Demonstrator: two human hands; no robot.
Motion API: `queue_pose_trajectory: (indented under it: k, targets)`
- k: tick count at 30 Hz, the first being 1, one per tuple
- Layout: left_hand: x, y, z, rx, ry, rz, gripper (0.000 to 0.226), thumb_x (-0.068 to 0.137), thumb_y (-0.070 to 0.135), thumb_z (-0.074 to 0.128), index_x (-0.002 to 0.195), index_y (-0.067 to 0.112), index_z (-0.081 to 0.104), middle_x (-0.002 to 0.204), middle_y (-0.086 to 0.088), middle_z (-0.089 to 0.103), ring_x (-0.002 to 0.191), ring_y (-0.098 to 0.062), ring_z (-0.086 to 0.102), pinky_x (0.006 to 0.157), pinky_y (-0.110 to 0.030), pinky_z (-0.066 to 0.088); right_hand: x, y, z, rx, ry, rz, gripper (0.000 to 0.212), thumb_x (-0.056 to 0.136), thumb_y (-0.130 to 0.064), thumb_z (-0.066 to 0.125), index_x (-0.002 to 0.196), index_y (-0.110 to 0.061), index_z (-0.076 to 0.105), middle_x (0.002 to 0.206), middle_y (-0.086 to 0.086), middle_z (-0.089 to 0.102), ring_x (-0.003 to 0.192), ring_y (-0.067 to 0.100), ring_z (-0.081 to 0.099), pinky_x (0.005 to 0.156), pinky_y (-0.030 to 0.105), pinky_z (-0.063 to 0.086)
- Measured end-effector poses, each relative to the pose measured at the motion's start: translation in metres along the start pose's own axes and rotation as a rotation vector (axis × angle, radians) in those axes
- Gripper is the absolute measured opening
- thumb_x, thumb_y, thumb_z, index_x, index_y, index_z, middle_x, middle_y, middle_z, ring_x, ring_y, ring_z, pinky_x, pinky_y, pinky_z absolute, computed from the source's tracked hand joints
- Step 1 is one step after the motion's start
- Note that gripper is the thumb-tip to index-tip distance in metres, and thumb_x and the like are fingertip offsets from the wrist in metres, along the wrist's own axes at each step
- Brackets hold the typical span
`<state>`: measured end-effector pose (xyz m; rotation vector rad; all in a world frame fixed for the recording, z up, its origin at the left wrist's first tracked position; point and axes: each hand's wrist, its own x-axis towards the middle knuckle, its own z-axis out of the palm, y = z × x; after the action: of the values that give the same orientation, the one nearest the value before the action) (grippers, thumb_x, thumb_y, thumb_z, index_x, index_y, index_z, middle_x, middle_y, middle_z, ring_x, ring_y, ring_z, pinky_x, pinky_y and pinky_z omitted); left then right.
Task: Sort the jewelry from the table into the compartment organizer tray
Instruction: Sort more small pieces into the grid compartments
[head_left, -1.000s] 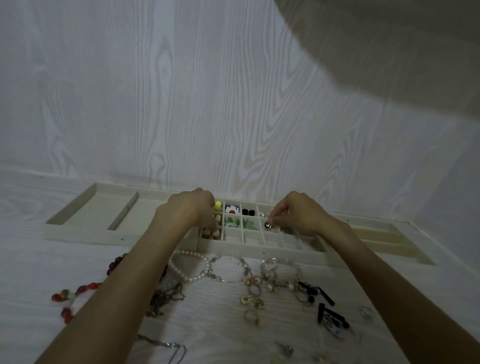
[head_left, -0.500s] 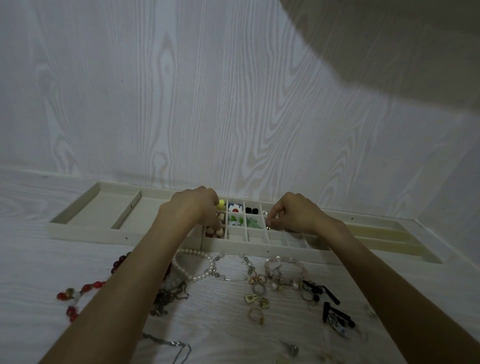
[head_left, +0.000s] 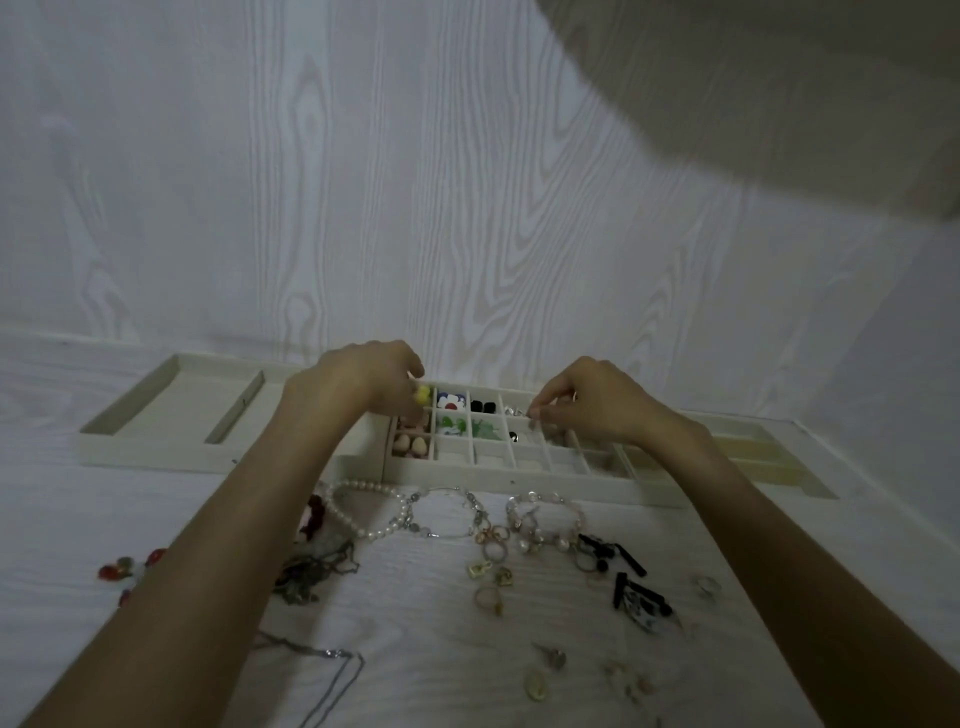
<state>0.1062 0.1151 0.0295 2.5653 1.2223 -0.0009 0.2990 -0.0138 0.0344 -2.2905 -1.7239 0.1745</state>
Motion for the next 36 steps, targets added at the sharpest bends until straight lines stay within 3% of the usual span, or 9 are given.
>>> queue_pose_trajectory:
  k: [2,7,10,13,18,20,25,32,36]
  targets:
    - [-0.014,0.006,-0.013,-0.051,0.023,0.041,0.063,0.086,0.037,0.067,0.141,0.022,0.041,0.140,0.002,0.049,0.125,-0.022,0.048,0.106,-0.040,0.038,-0.024,-0.005,-0.008,0.028,0.046,-0.030,0.015,0.087,-0.032,0.065,0.095,-0.026,0.075,0.089,-0.006,0.071,0.074,0.000,0.057,0.066,0.020,0.046]
    - [-0.051,0.023,-0.014,-0.162,0.167,0.165,0.039,0.085,0.036,0.067,0.122,0.026,0.060,0.119,0.009,0.062,0.105,-0.013,0.058,0.096,-0.037,0.046,-0.091,-0.012,-0.008,0.162,0.012,-0.116,0.012,0.087,-0.027,0.064,0.093,-0.028,0.075,0.054,-0.021,0.058,0.053,-0.008,0.048,0.050,0.009,0.034]
    - [-0.075,0.036,0.011,-0.181,0.139,0.271,0.014,0.084,0.032,0.067,0.097,0.037,0.066,0.099,0.016,0.065,0.092,-0.008,0.061,0.086,-0.033,0.051,-0.116,-0.006,0.005,0.234,-0.196,-0.178,0.014,0.083,-0.021,0.067,0.090,-0.030,0.075,0.072,-0.005,0.070,0.056,0.003,0.049,0.055,0.016,0.039]
    - [-0.094,0.040,0.038,-0.184,0.084,0.346,0.017,0.084,0.029,0.066,0.080,0.044,0.062,0.089,0.020,0.064,0.084,-0.003,0.061,0.079,-0.027,0.051,-0.128,0.003,0.022,0.298,-0.254,-0.196,0.013,0.082,-0.018,0.070,0.089,-0.027,0.076,0.073,-0.001,0.070,0.059,0.005,0.052,0.057,0.015,0.040]
    - [-0.107,0.033,0.068,-0.360,0.042,0.437,0.007,0.085,0.031,0.068,0.088,0.038,0.068,0.088,0.016,0.070,0.076,0.000,0.063,0.073,-0.019,0.050,-0.138,0.023,0.020,0.418,-0.071,-0.100,0.013,0.084,-0.021,0.069,0.094,-0.027,0.076,0.091,-0.013,0.073,0.079,-0.001,0.064,0.067,0.013,0.047]
    - [-0.109,0.031,0.076,-0.437,0.034,0.468,0.010,0.085,0.030,0.068,0.094,0.034,0.071,0.093,0.015,0.071,0.078,0.000,0.062,0.072,-0.014,0.048,-0.142,0.028,0.017,0.429,-0.031,-0.102,0.014,0.085,-0.022,0.067,0.093,-0.030,0.076,0.087,-0.014,0.073,0.077,0.002,0.064,0.067,0.015,0.048]
    - [-0.123,0.035,0.086,-0.406,-0.027,0.529,0.026,0.073,0.048,0.075,0.097,0.041,0.071,0.098,0.021,0.065,0.089,-0.001,0.059,0.081,-0.024,0.050,-0.148,0.012,0.019,0.495,0.016,-0.179,0.010,0.080,-0.024,0.073,0.087,-0.029,0.077,0.078,-0.014,0.069,0.066,-0.001,0.056,0.061,0.009,0.040]
    - [-0.135,0.048,0.083,-0.318,-0.158,0.544,0.025,0.066,0.053,0.078,0.086,0.041,0.071,0.084,0.024,0.067,0.075,-0.002,0.059,0.068,-0.021,0.050,-0.149,-0.007,0.035,0.359,-0.138,-0.250,0.012,0.075,-0.022,0.077,0.080,-0.032,0.077,0.072,-0.010,0.062,0.074,0.017,0.055,0.069,0.038,0.048]
    - [-0.140,0.052,0.082,-0.428,-0.225,0.586,0.017,0.069,0.044,0.080,0.082,0.041,0.070,0.090,0.019,0.070,0.079,-0.009,0.061,0.072,-0.028,0.051,-0.149,-0.001,0.036,0.332,-0.096,-0.208,0.011,0.079,-0.022,0.072,0.084,-0.031,0.076,0.076,-0.009,0.065,0.072,0.007,0.055,0.065,0.023,0.045]
